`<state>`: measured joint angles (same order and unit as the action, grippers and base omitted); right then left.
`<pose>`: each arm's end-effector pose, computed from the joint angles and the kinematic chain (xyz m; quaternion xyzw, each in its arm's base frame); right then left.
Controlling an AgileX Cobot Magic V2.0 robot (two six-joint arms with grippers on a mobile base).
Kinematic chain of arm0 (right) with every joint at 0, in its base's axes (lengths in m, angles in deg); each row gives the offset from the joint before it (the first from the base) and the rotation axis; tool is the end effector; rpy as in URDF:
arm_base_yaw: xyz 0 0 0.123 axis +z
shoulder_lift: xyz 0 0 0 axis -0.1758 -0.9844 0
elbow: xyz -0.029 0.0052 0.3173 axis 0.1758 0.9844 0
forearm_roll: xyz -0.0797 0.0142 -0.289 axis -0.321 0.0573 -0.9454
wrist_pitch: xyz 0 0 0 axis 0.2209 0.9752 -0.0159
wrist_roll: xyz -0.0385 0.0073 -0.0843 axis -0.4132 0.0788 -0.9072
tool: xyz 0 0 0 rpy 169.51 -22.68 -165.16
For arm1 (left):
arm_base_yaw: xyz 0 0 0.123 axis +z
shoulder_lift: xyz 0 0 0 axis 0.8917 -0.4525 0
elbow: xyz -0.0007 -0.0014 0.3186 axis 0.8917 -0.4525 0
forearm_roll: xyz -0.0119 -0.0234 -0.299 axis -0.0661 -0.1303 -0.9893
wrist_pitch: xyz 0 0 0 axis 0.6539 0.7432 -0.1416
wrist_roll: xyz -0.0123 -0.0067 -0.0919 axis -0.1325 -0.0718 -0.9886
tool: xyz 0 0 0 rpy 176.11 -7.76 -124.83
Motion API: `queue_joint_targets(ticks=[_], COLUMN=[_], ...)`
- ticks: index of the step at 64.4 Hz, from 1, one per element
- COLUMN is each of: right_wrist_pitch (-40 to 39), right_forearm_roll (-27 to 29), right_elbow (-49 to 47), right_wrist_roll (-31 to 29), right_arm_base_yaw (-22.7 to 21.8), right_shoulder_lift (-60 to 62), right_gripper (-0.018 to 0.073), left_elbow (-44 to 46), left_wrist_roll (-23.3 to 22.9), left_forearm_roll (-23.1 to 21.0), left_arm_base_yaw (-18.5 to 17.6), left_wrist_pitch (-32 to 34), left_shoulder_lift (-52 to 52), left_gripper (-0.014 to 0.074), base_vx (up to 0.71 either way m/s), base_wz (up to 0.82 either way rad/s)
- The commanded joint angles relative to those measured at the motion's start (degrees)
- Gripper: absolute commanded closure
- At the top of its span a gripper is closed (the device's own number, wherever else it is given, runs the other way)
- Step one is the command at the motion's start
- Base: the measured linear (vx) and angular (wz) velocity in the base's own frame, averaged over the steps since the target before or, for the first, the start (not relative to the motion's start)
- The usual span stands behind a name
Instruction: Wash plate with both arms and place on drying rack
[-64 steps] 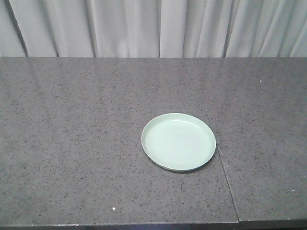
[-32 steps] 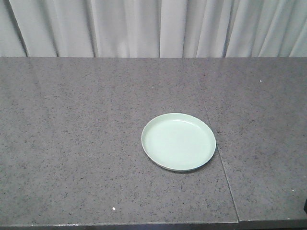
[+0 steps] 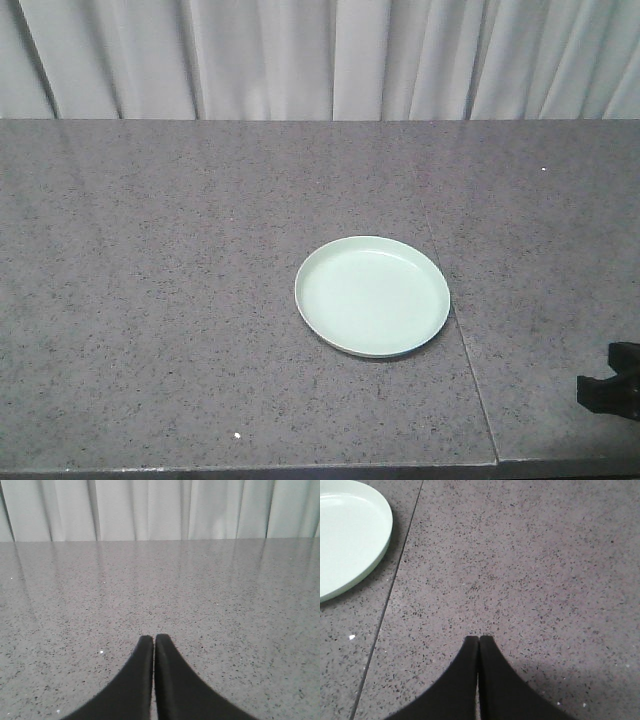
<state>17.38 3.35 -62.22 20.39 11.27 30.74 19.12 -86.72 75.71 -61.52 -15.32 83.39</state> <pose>0.1771 0.0074 0.2560 -0.0154 0.9030 0.0246 0.4287 0.0733 0.0020 0.1873 -0.0309 0.7434 -0.0093 0.6681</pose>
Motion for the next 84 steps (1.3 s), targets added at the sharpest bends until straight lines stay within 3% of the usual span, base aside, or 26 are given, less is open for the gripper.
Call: queue_joint_targets(ticks=[1, 25, 32, 48, 55, 75, 84], right_wrist_pitch=[-4.0, -4.6, -3.9, -2.7, -2.5, -4.3, -4.3], right_forearm_roll=[0.1, -1.7, -3.2, -3.2, -3.0, -1.6, 2.3], right_elbow=[-2.1, -2.1, -2.1, -2.1, -2.1, -3.1, -7.6], right_wrist_roll=[-0.2, -0.2, -0.3, -0.6, -0.2, -1.8, -11.8], right_arm_base_yaw=[-0.4, -0.4, -0.4, -0.4, -0.4, -0.4, 2.2], right_shoulder_lift=[-1.6, -3.0, -3.0, -3.0, -3.0, -3.0, -3.0], right_gripper=[0.0569, 0.0515, 0.0444, 0.0172, 0.0104, 0.0103, 0.0104], left_elbow=[-0.9, -0.9, -0.9, -0.9, -0.9, -0.9, -0.9], left_wrist_roll=[-0.2, -0.2, -0.2, -0.2, -0.2, -0.2, -0.2], left_forearm_roll=[-0.4, -0.4, -0.4, -0.4, -0.4, -0.4, -0.4], left_arm_base_yaw=[0.0, 0.0, 0.0, 0.0, 0.0, 0.0, 0.0], left_wrist_pitch=[4.0, 4.0, 4.0, 4.0, 4.0, 4.0, 4.0], left_shoulder_lift=[0.9, 0.9, 0.9, 0.9, 0.9, 0.9, 0.9], left_gripper=[0.0601, 0.0601, 0.0601, 0.0601, 0.0601, 0.0601, 0.0601], base_vx=[0.0, 0.0, 0.0, 0.0, 0.0, 0.0, 0.0], base_wz=[0.0, 0.0, 0.0, 0.0, 0.0, 0.0, 0.0])
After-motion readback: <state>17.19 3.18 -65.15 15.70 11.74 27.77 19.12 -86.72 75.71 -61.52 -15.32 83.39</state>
